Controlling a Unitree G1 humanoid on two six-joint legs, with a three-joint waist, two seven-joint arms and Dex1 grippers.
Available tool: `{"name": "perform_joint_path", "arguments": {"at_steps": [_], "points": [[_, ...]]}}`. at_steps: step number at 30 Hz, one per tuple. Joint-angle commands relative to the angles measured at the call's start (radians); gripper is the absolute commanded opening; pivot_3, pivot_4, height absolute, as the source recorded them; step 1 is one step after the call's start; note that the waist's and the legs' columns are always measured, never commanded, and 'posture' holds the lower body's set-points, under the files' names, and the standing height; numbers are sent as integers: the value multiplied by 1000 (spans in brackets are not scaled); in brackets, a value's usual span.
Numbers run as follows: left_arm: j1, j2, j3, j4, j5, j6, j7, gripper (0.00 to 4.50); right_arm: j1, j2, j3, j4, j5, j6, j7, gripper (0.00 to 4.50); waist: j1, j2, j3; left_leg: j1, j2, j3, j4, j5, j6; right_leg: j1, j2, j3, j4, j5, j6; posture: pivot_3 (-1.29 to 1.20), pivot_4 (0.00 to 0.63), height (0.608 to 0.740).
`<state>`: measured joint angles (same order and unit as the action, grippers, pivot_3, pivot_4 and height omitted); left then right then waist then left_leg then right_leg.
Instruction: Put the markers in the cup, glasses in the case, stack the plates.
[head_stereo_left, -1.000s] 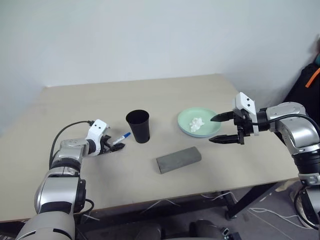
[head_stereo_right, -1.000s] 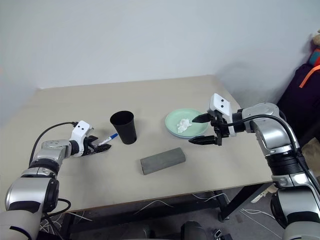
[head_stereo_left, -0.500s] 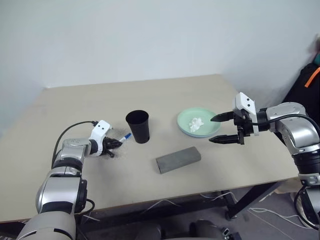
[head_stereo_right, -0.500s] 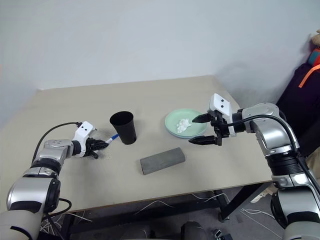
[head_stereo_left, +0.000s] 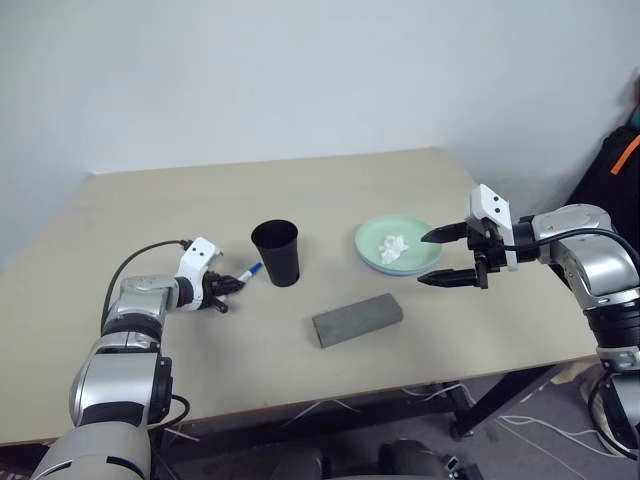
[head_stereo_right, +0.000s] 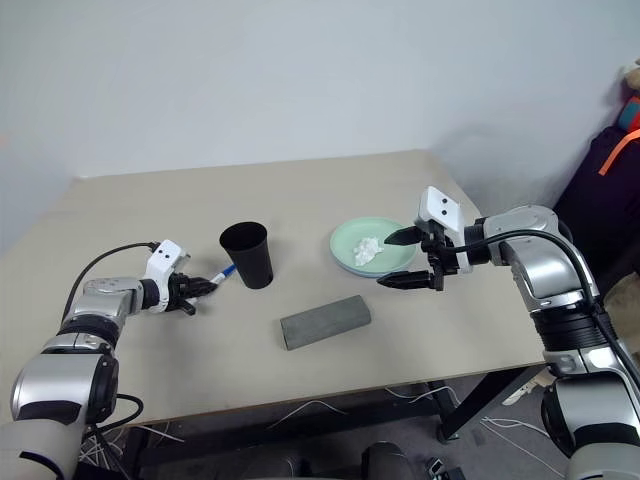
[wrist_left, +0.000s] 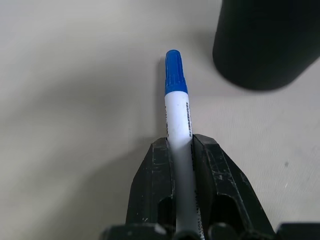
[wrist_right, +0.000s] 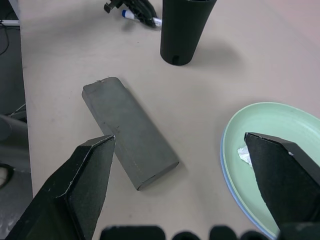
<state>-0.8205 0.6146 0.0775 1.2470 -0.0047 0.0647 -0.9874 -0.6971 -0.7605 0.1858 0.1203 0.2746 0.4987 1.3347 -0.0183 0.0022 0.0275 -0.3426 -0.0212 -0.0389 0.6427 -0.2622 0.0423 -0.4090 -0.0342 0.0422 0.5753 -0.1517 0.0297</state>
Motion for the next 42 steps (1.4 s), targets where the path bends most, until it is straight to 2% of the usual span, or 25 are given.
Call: {"name": "perform_joint_path", "arguments": {"at_steps": [1,8,20,30,42], "points": [[-99,29,81,-74,-82,16,25,148,-27,-4,-24,-21,12,-8,3,4500,1,-1,0,0,0,0,0,0,0,0,0,0,0,0,0,0,0,727],[-165,6,151,-154,-169,53,41,148,-37,0,-19,-15,10,-9,7,4500,-3,-1,0,0,0,0,-1,0,0,0,0,0,-1,0,0,0,0,727],[-176,-139,193,-342,-314,168,30,148,-35,1,-21,-27,12,-6,8,4500,-2,-2,0,0,-1,0,0,0,0,1,0,1,-1,0,0,0,0,727],[-107,-217,160,-412,-320,200,33,148,-25,-6,-28,-40,14,0,3,4500,-3,-2,0,1,0,0,0,0,0,1,0,1,0,0,0,0,0,727],[-58,-209,159,-379,-305,136,51,148,-26,-6,-30,-41,15,2,4,4500,-2,-2,0,0,0,0,0,0,0,1,0,1,-1,0,0,0,0,727]]}}
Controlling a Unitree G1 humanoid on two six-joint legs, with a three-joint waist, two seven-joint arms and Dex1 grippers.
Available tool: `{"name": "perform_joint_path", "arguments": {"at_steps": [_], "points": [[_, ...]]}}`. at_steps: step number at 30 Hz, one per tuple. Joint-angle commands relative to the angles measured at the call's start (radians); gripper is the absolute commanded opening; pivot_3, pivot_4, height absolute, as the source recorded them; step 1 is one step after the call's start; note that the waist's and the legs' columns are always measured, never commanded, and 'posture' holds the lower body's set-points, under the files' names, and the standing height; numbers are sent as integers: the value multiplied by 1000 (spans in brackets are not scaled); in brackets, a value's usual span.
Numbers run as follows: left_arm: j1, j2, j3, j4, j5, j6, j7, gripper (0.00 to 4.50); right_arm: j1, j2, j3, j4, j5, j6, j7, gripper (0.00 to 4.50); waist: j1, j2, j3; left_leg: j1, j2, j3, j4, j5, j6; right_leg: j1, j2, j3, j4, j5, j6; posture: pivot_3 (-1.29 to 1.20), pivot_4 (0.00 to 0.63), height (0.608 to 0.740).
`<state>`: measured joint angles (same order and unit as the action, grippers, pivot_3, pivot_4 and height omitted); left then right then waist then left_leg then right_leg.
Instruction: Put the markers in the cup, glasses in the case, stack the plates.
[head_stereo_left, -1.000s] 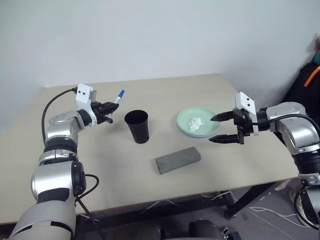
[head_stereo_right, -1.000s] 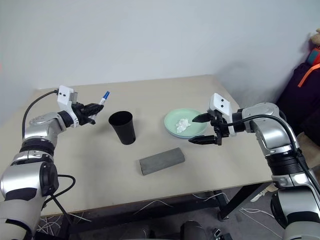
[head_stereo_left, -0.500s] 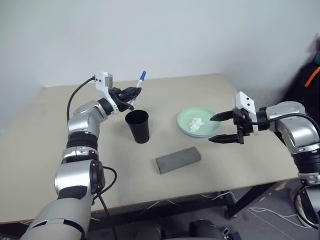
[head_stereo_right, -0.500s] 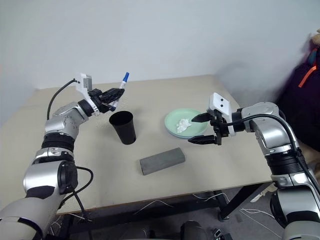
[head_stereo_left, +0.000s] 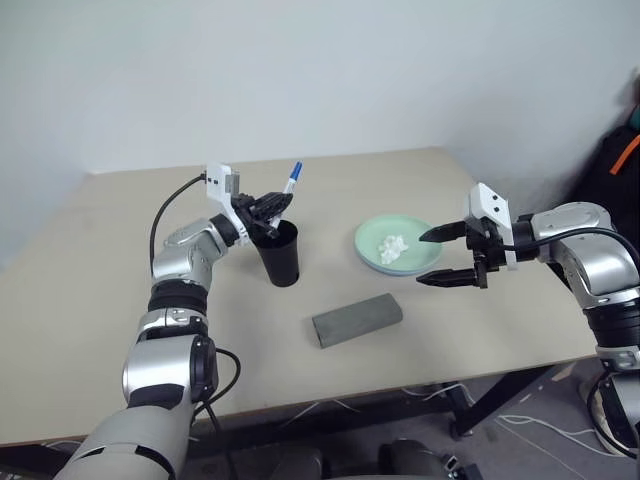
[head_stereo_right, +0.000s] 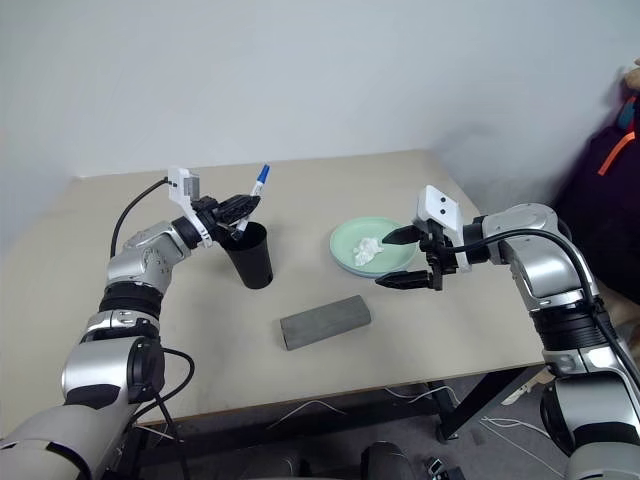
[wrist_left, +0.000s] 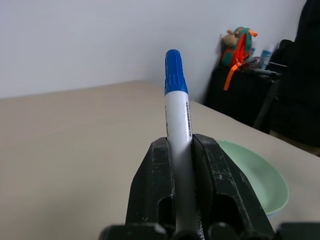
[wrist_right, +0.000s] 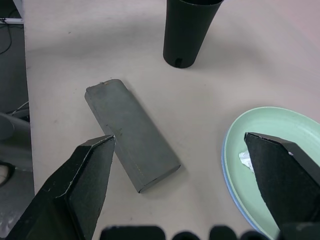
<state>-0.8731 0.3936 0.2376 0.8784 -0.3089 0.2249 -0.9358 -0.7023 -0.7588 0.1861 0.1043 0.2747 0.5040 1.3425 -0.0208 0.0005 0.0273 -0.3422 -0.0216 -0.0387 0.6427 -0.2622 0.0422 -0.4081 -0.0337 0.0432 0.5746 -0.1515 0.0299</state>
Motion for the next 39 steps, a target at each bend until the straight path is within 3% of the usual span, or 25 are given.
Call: {"name": "perform_joint_path", "arguments": {"at_steps": [1,9,22,30,39], "points": [[1,12,-2,-14,-1,-25,-2,148,-21,-8,-30,-24,15,-3,-4,4500,0,0,0,0,0,0,0,0,0,0,0,0,0,0,0,0,0,727],[22,14,-8,-16,-1,-25,-8,148,-25,-6,-29,-20,15,-3,-3,4500,0,0,0,0,0,0,0,0,0,0,0,0,0,0,0,0,0,727],[27,19,-14,-20,8,-38,2,4462,-27,-2,-26,-10,12,-8,-2,4500,0,0,0,0,0,0,0,0,0,0,0,0,0,0,0,0,0,727],[7,35,-10,-37,-4,-27,-8,4462,-30,0,-24,-7,10,-10,-2,4500,0,0,0,0,0,0,0,0,0,0,0,0,0,0,0,0,0,727],[3,101,13,-217,-71,82,-41,4462,-21,-3,-25,-14,14,-6,-1,4500,0,0,0,0,0,0,0,0,0,0,0,0,0,0,0,0,0,727]]}}
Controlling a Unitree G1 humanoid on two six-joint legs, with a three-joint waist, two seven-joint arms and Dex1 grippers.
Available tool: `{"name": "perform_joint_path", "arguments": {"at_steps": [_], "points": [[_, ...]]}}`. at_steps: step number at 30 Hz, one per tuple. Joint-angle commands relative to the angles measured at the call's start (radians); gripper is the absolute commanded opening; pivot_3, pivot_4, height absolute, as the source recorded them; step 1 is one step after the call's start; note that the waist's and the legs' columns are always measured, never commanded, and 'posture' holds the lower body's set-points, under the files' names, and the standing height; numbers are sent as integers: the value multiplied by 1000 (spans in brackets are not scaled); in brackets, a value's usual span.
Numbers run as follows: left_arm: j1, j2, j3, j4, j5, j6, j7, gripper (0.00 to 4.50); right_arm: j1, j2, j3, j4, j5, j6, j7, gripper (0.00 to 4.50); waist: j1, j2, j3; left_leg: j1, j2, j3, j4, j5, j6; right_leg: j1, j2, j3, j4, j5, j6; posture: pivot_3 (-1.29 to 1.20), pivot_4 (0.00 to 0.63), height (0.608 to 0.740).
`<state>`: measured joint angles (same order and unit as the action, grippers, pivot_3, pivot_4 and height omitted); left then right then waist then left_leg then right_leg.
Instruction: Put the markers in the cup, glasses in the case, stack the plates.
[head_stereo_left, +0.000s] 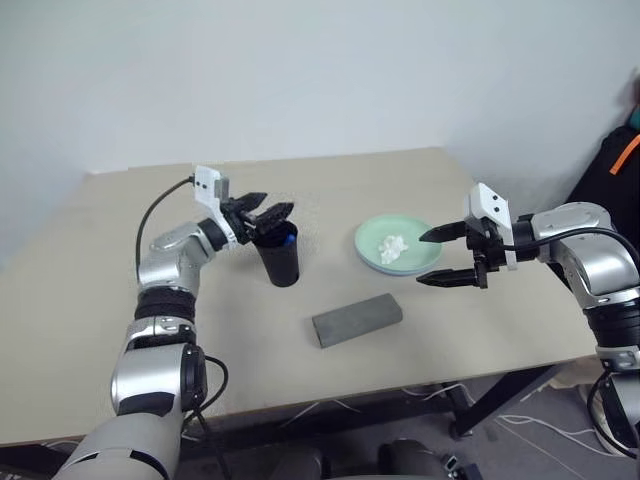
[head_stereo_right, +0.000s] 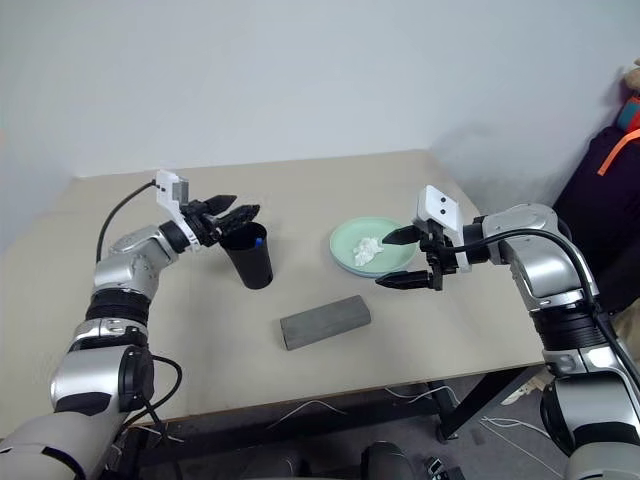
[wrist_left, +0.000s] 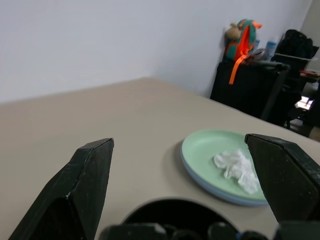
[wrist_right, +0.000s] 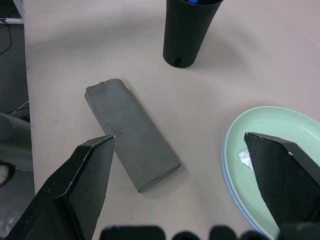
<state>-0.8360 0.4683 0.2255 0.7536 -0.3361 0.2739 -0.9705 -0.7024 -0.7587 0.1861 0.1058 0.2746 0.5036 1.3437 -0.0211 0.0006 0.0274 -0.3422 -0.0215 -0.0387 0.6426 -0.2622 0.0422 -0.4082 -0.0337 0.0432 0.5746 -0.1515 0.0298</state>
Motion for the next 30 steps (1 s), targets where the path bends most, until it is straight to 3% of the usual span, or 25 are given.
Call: {"name": "perform_joint_path", "arguments": {"at_steps": [1,5,14,23,30], "points": [[-29,36,29,-126,-56,54,-6,4462,-20,-1,-24,-17,14,-4,-3,4500,0,0,0,0,0,0,0,0,0,0,0,0,0,0,0,0,0,727],[39,104,34,-284,-92,138,-33,4462,-15,2,-24,-26,18,3,-6,4500,-1,0,0,0,0,0,0,0,0,0,0,0,0,0,0,0,0,727],[439,386,141,-674,-144,284,-96,4462,28,-13,-65,-33,34,22,-36,4500,-25,1,0,2,2,1,-4,0,0,-1,0,1,0,-1,-2,0,0,727],[701,431,327,-888,-218,382,-26,4462,58,19,-59,-78,56,48,-80,4500,-24,1,1,2,14,4,-1,0,-1,-1,-2,-3,-1,-2,-3,0,0,727],[789,409,370,-983,-257,430,35,4462,32,80,-44,-117,82,97,-108,4500,-24,1,1,2,14,6,-4,0,-1,-2,0,-5,-1,-2,-3,0,0,727]]}}
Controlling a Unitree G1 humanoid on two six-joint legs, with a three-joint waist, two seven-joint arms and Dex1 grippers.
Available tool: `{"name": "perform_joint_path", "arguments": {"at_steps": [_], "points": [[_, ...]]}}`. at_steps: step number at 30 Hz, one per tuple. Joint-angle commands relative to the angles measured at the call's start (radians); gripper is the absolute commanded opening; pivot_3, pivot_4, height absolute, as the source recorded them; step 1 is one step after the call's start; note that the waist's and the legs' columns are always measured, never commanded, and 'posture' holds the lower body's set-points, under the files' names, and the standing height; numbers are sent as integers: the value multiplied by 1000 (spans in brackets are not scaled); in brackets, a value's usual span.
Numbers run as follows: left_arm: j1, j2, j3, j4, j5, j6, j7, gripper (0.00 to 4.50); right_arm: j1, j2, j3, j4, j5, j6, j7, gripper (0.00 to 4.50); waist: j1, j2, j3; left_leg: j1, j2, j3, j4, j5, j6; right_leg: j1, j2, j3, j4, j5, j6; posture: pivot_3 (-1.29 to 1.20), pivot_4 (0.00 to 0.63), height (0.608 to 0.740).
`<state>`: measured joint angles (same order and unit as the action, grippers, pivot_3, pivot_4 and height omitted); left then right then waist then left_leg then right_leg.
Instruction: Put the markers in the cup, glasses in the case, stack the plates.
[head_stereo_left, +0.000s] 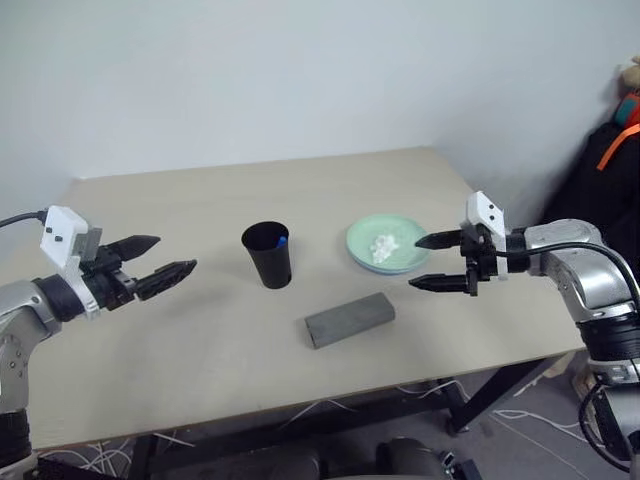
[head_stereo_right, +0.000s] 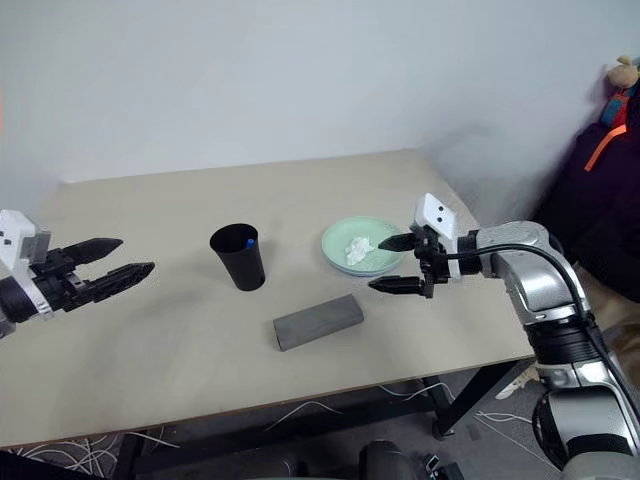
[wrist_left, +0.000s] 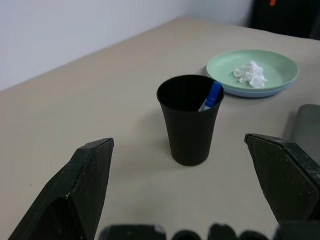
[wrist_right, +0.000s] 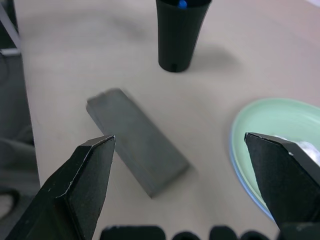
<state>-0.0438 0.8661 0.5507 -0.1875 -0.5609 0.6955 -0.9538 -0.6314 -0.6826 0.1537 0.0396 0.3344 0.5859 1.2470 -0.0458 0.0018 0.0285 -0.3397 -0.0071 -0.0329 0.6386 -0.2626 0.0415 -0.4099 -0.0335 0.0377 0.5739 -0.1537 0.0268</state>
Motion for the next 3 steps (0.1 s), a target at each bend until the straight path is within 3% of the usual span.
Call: {"name": "perform_joint_path", "arguments": {"at_steps": [1,3], "points": [[-1,13,45,-45,-37,11,23,4462,-39,4,-12,-52,22,17,-12,4500,1,0,0,0,0,0,0,0,0,0,0,0,0,0,0,0,0,727],[32,-16,45,-70,-41,13,48,4462,-36,22,-4,-53,26,9,-16,4500,1,0,0,0,0,0,0,0,0,0,0,-1,0,0,0,0,0,727]]}}
